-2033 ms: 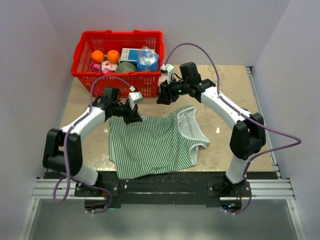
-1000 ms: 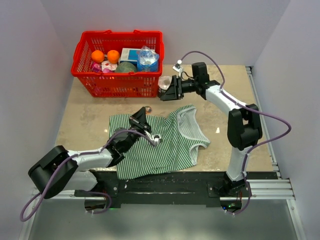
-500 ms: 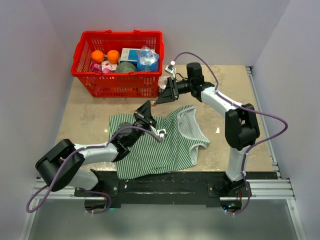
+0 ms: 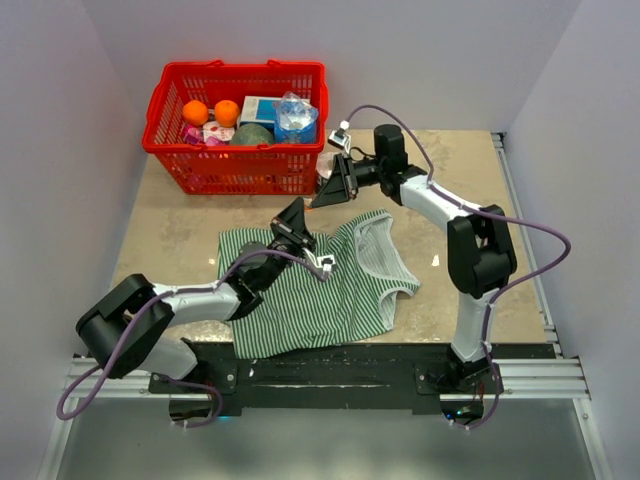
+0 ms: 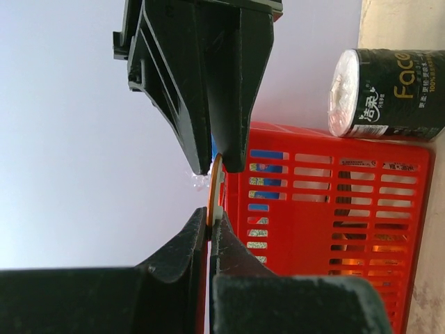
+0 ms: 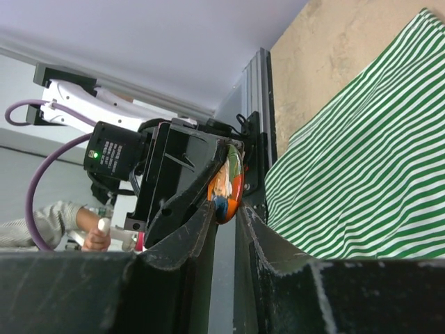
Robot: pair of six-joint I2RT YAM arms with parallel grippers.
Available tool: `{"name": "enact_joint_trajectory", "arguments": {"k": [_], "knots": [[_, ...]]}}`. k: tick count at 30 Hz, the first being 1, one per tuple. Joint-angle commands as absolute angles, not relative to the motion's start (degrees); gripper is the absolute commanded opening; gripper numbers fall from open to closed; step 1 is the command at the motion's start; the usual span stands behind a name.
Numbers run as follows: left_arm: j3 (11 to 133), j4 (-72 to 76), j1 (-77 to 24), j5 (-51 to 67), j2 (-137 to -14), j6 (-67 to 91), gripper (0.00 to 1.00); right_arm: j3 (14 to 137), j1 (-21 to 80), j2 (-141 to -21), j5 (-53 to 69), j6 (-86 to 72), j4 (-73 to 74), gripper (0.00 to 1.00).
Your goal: Remove the brooch from the garment
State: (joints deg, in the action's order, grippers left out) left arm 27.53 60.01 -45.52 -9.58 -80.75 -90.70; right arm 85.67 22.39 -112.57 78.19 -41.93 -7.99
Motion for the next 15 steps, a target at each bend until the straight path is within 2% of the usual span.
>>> {"name": "enact_joint_trajectory", "arguments": {"k": [1,5,11,12,13,14,15], "knots": [[29.2,65.2,-45.8,-8.2,-81.7,-91.8,0.0,85.9,23.4,-113.1,81.6,-43.9,-11.5,0.24],[30.0,65.5,-45.8,-8.0,-82.5,-91.7,0.0,86.0,23.5,-113.5,81.7,-44.6,-12.0,0.22],[30.4,63.7,-45.8,-8.7,-82.8,-90.6,0.0,85.8,22.9,-112.9,80.9,-44.6,-12.5,0.01],[30.6,62.9,-45.8,-9.0,-82.8,-88.9,0.07,85.7,22.1,-112.7,80.3,-43.9,-12.3,0.0],[30.7,62.1,-45.8,-9.3,-82.7,-87.7,0.21,85.6,21.6,-112.0,79.1,-43.1,-11.1,0.0],[30.7,59.9,-45.8,-9.8,-82.4,-86.6,0.43,85.7,21.0,-111.7,78.1,-41.8,-9.6,0.0],[30.8,58.2,-45.8,-10.0,-81.8,-84.4,0.52,85.8,19.6,-111.2,77.4,-38.7,-7.7,0.0]]}}
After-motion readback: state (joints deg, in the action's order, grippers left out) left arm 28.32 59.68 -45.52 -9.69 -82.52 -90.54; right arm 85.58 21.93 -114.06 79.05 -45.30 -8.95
